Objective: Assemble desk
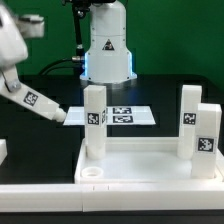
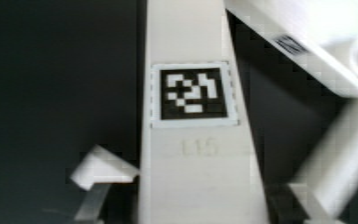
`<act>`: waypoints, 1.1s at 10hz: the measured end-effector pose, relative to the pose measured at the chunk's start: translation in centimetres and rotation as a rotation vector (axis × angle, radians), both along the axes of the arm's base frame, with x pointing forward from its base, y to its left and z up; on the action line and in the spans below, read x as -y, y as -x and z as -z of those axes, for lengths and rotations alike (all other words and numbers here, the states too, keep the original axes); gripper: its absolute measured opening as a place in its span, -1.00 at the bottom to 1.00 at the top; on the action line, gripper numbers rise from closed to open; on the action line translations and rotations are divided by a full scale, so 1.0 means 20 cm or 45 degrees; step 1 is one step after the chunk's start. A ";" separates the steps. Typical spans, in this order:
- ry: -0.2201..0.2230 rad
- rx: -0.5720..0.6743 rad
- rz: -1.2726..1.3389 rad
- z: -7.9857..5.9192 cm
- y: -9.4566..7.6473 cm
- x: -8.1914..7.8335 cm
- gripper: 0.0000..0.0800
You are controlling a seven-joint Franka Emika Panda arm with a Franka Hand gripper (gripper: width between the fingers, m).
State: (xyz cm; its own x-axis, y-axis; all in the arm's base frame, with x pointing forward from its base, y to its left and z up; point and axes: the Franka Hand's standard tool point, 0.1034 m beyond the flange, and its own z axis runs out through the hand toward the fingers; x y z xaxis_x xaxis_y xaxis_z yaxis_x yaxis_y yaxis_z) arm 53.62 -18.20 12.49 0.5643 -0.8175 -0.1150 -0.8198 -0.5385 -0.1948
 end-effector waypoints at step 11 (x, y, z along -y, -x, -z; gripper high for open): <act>0.489 0.416 -0.177 -0.22 -0.44 -0.48 -0.29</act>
Offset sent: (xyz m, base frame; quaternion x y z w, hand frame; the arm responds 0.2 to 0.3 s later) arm 0.0643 -0.0066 0.0688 -0.1068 0.2100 -0.1553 0.9594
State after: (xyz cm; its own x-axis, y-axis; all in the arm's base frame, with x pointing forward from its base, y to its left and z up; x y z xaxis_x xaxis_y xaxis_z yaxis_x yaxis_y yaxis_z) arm 62.43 -8.66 16.95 0.6265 -0.6810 0.3791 -0.6650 -0.7208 -0.1957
